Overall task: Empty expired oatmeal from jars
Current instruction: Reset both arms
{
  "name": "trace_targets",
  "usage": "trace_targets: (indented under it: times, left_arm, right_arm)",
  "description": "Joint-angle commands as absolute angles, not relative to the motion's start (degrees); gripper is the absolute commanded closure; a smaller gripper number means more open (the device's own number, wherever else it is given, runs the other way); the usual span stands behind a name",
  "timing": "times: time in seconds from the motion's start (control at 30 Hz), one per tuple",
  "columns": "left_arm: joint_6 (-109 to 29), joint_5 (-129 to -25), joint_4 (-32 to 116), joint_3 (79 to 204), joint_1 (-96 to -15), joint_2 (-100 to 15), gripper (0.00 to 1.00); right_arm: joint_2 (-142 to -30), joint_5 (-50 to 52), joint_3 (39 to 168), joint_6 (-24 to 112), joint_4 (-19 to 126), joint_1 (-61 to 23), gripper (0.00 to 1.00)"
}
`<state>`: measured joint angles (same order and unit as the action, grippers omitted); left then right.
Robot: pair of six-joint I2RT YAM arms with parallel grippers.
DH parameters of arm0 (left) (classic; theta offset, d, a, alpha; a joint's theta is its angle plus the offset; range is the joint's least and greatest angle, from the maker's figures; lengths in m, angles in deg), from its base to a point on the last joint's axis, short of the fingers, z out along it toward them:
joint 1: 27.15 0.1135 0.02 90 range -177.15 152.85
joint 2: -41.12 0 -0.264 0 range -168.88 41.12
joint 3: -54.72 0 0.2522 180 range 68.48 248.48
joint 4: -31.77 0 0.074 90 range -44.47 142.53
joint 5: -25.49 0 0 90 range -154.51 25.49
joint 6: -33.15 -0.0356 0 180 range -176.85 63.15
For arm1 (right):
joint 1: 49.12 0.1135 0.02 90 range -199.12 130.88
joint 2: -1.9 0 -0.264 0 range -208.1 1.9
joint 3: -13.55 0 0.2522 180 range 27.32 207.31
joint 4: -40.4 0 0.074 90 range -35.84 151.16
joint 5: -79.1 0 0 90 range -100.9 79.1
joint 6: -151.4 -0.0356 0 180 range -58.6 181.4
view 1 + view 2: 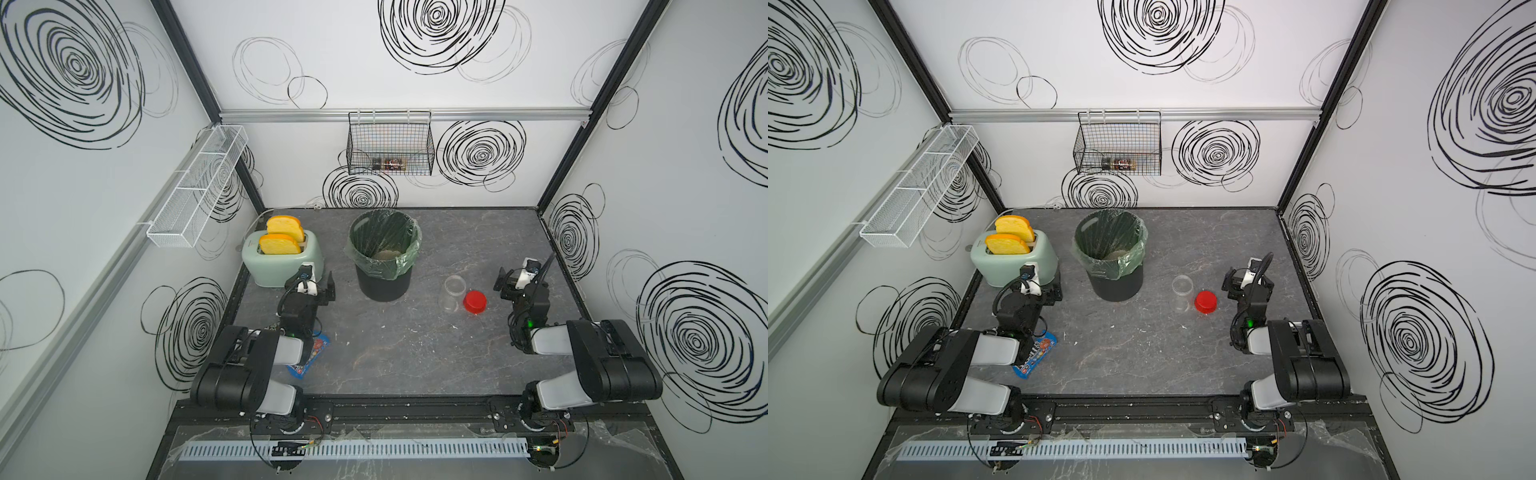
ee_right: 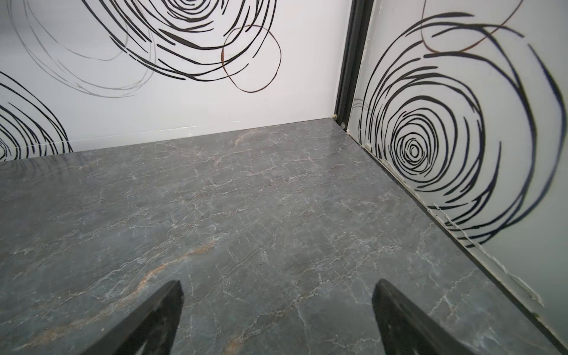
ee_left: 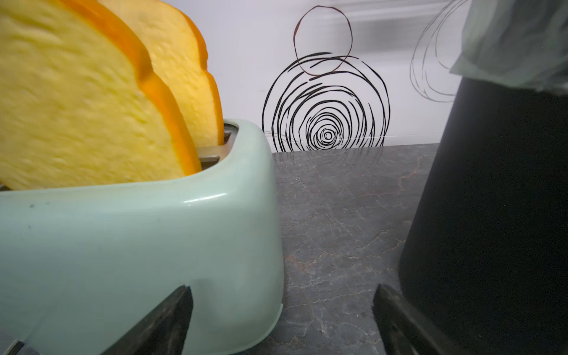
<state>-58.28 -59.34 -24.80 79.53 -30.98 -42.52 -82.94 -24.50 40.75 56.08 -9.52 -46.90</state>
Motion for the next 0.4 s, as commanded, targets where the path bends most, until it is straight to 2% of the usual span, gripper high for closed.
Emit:
trace_targets:
  times: [0.0, 0.37]
  left_arm:
    - [-57.45, -61.72, -27.25, 80.43, -30.49, -42.56, 0.04]
    - [-56.85, -63.11, -26.98, 80.70, -29.61, -42.64, 0.04]
  right_arm:
    - [-82.73, -22.83, 41.01, 55.88, -11.08, -47.35, 0.02]
    - [-82.89, -22.90, 40.85, 56.09, -11.58, -47.34, 0.02]
